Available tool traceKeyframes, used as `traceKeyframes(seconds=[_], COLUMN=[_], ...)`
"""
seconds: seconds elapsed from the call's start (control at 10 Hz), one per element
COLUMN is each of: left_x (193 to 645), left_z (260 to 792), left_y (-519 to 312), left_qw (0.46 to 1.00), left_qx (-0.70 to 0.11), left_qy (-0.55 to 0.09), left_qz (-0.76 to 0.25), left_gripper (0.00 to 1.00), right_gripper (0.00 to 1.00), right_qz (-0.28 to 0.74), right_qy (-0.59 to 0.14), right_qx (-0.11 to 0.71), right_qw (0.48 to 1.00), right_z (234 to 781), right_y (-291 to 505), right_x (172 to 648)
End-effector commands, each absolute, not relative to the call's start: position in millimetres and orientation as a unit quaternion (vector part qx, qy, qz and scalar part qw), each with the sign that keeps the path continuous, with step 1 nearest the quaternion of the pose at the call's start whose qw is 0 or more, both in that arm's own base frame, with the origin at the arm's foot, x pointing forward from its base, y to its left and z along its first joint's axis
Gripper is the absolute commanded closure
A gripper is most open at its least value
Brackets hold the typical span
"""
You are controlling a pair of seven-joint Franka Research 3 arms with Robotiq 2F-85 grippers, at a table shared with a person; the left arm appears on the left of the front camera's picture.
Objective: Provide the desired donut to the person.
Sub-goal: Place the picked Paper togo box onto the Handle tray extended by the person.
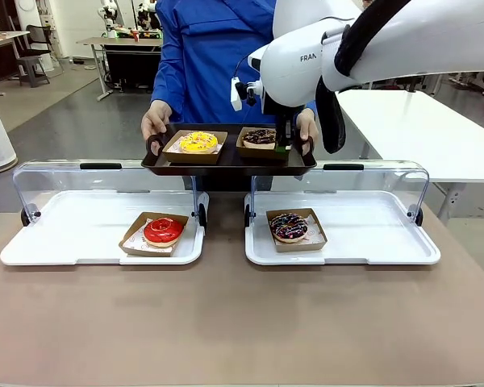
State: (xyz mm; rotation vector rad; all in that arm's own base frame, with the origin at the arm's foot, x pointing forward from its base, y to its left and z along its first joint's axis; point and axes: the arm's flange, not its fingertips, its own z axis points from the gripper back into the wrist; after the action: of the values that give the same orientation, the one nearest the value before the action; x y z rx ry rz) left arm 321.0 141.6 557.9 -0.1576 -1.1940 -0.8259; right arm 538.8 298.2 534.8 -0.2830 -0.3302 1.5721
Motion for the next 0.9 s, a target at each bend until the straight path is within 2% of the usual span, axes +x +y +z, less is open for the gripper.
traceKeyframes(seconds=[0.0,0.1,0.2,0.3,0.4,0.8], left_x=[321.6,321.6,321.6,321.6,321.6,321.6], left_z=[558.1,558.1,558.1,558.1,558.1,558.1], left_y=[141.3,141.3,141.3,141.3,141.3,141.3], left_qw=[0.749,0.749,0.749,0.749,0.749,0.749], left_qx=[-0.069,-0.069,-0.069,-0.069,-0.069,-0.069], left_qy=[-0.544,-0.544,-0.544,-0.544,-0.544,-0.544], left_qz=[-0.372,-0.372,-0.372,-0.372,-0.372,-0.372], left_gripper=[0.00,0.00,0.00,0.00,0.00,0.00], right_gripper=[0.00,0.00,0.16,0.06,0.00,0.00], right_qz=[0.711,0.712,0.715,0.718,0.721,0.731], right_qy=[-0.148,-0.146,-0.145,-0.147,-0.145,-0.141], right_qx=[-0.108,-0.108,-0.102,-0.099,-0.096,-0.079], right_qw=[0.679,0.678,0.677,0.673,0.671,0.663], right_z=[541.7,541.3,541.3,541.6,541.9,546.0], right_y=[293.4,293.9,293.9,294.6,295.1,295.0], right_x=[540.8,540.6,540.7,540.7,540.8,540.0])
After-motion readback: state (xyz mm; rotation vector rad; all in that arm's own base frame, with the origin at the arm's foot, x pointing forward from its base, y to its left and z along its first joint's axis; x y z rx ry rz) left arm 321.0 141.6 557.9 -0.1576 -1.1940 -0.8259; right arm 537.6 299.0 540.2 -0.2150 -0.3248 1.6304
